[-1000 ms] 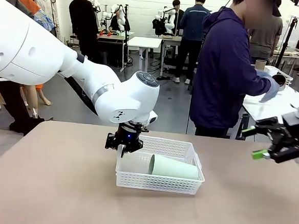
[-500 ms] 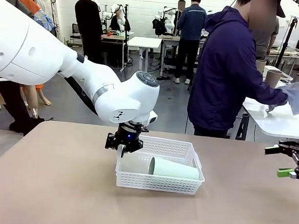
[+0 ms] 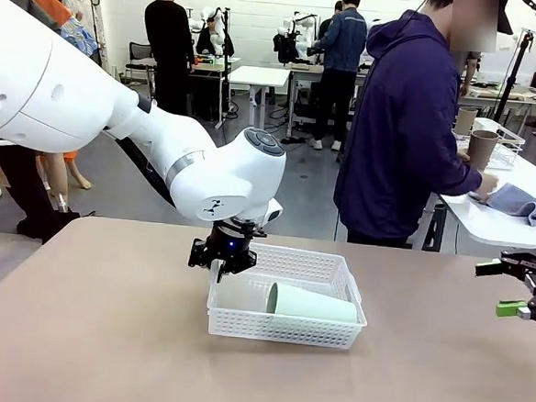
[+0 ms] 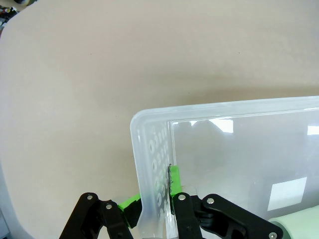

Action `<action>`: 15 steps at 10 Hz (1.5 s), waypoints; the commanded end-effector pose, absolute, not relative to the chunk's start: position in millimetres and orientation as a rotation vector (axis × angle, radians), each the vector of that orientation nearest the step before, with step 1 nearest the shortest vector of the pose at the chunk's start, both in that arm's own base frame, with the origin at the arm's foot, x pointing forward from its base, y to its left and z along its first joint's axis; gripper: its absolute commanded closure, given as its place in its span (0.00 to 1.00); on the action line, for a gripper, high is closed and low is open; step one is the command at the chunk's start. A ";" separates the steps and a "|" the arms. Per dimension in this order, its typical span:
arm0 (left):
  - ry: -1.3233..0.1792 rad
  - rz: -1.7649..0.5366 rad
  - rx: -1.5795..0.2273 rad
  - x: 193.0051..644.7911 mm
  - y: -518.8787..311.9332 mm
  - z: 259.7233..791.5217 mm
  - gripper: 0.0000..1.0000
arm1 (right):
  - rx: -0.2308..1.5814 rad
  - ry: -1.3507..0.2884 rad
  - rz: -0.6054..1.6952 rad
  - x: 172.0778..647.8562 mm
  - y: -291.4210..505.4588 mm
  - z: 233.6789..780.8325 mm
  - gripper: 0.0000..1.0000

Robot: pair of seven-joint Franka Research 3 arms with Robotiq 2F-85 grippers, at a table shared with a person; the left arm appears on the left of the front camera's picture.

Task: Clean and organize the cups into the basket.
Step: Pick up the Organizing basket and move it to the center of the table, then pick up the Reusable plastic cup from the right side of the table and place it inside the Organizing basket, then pick up the Reusable plastic cup from the right side of the table and stack it inside the Organizing basket in the center of the table.

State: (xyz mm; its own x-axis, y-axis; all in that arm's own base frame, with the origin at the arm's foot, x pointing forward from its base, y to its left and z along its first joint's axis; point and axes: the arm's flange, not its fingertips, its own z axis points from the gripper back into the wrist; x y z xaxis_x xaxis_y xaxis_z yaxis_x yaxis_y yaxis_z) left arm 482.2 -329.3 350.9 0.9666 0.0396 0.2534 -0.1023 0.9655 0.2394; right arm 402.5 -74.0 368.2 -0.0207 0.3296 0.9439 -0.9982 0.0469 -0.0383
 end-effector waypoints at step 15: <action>-0.248 0.075 0.255 481.3 -329.0 349.8 1.00 | 0.919 -0.997 1.340 402.7 -76.1 367.1 0.00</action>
State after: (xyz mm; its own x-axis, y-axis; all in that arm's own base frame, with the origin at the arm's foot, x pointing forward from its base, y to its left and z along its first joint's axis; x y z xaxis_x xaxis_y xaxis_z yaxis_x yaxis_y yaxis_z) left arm 482.2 -329.2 350.9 0.9665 0.0397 0.2534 -0.1024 0.9655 0.2394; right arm 402.6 -74.1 366.9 -0.0174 0.3293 0.9440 -0.9983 0.0467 -0.0347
